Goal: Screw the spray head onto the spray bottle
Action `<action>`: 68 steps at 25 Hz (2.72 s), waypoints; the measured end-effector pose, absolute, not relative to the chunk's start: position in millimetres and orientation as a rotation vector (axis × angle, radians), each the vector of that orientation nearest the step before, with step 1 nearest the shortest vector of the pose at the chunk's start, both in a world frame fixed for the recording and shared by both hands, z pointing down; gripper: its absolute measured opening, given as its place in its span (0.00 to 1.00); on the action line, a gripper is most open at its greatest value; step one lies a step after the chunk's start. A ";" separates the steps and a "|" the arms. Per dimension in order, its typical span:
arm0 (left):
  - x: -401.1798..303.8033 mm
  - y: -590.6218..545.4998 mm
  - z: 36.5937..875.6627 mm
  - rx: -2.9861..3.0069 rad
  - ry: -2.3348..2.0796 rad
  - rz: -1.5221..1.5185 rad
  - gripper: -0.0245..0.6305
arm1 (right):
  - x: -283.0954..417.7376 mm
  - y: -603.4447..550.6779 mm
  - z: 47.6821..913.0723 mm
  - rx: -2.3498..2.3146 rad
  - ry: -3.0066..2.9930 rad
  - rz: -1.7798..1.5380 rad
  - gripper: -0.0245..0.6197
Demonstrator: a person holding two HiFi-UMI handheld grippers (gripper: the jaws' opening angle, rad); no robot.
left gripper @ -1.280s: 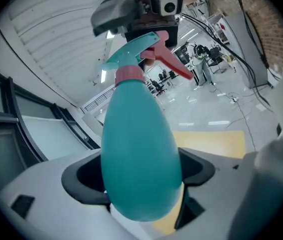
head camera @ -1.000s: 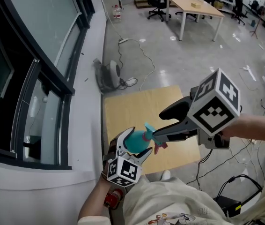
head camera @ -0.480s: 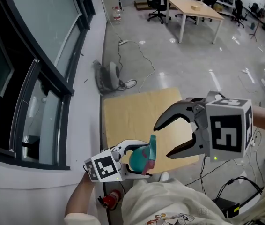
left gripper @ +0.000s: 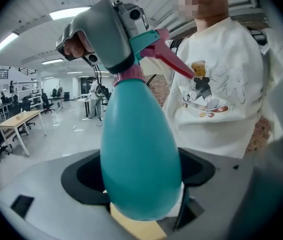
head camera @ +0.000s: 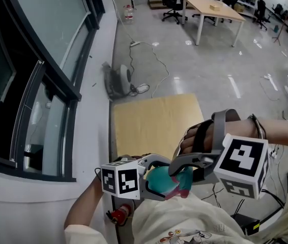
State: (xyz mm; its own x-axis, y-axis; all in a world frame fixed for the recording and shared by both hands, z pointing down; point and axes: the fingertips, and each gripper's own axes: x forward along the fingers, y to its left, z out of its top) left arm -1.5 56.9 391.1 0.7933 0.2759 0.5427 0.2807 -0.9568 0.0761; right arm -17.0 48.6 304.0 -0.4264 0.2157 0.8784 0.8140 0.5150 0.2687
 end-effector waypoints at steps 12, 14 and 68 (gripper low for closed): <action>-5.7 20.6 410.5 -3.003 0.003 -0.914 0.70 | -21.8 18.5 326.1 -0.657 -2.071 -0.495 0.24; -10.3 8.0 415.7 -2.996 0.194 -0.913 0.70 | -22.7 7.2 334.3 -0.584 -2.104 -0.406 0.24; -76.1 -22.6 523.1 -3.064 1.640 -0.792 0.05 | 45.6 -162.6 446.2 0.771 -2.528 0.171 0.15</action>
State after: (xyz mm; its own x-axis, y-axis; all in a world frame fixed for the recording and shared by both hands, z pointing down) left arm -76.1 -22.6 523.1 0.5009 -0.6648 0.5542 -0.8473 -0.5072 0.1575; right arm 45.6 -162.6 446.2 -0.7213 -0.4922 0.4873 -0.5535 0.8326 0.0218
